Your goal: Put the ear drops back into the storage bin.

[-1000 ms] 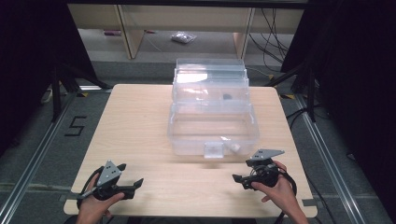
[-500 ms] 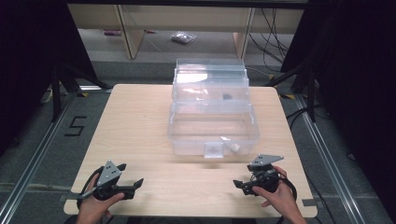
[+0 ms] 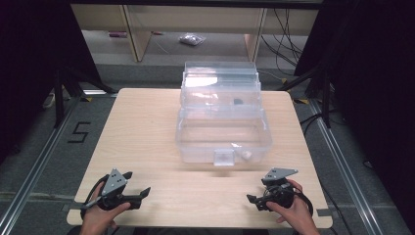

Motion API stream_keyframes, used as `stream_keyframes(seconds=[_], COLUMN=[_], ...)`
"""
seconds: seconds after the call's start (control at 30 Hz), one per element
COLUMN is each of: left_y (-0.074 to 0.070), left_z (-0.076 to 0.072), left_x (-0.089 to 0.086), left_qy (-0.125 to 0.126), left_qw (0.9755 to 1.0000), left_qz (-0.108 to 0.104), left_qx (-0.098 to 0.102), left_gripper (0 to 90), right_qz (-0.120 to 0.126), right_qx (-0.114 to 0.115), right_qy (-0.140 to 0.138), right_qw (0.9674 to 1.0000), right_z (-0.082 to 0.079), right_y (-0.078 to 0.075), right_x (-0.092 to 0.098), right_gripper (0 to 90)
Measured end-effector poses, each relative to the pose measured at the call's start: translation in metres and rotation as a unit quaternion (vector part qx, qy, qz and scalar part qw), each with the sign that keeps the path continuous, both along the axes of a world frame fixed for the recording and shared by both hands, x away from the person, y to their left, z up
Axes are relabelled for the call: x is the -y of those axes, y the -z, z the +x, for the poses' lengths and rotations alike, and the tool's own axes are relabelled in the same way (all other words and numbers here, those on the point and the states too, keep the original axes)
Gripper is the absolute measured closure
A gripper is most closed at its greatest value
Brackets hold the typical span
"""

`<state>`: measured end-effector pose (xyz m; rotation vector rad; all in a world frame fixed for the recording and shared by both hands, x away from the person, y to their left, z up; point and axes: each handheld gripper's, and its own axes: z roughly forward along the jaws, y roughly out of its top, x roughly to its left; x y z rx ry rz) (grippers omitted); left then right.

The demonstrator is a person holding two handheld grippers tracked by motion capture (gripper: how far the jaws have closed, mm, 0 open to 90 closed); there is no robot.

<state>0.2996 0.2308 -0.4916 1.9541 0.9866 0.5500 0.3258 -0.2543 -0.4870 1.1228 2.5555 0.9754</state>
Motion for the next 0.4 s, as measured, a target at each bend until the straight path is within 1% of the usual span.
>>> stream_keyframes(seconds=[0.07, 0.1, 0.13, 0.2, 0.23, 0.27, 0.3, 0.4], left_y=[0.0, -0.0001, -0.0001, 0.0, 0.0002, 0.0002, 0.0002, 0.0001], left_z=[0.0002, 0.0002, 0.0002, 0.0003, 0.0005, 0.0005, 0.0005, 0.0004], left_x=[-0.0002, -0.0003, -0.0004, -0.0003, -0.0003, -0.0002, -0.0002, -0.0003], left_qy=[0.001, 0.002, 0.002, 0.002, 0.003, 0.003, 0.004, 0.002], left_qw=[1.0, 1.0, 1.0, 1.0, 1.0, 1.0, 1.0, 1.0], left_qz=[0.0, 0.001, 0.001, 0.001, 0.0, 0.0, 0.0, 0.001], left_qx=[0.0, 0.0, 0.0, 0.0, 0.0, 0.0, 0.0, 0.0], left_gripper=[15.2, 15.2, 15.2, 15.1, 15.2, 15.2, 15.2, 15.2], right_qz=[0.003, 0.0, 0.0, -0.001, 0.012, 0.008, 0.005, -0.002], right_qx=[0.005, 0.011, 0.003, 0.011, 0.013, 0.006, 0.017, 0.005], right_qy=[-0.006, -0.005, -0.002, -0.001, -0.001, 0.011, 0.005, 0.006], right_qw=[1.0, 0.9999, 1.0, 0.9999, 0.9998, 0.9999, 0.9998, 1.0], right_z=[0.0009, 0.0009, 0.0005, 0.0008, 0.0014, 0.0003, 0.0014, 0.0015], right_y=[-0.0001, -0.0006, -0.001, -0.0002, 0.0011, 0.0002, 0.0011, -0.0011], right_x=[-0.0003, -0.0003, -0.0005, 0.0003, -0.0002, -0.0003, 0.0005, 0.0014], right_gripper=[16.7, 16.7, 16.7, 16.7, 16.7, 16.7, 16.7, 16.7])
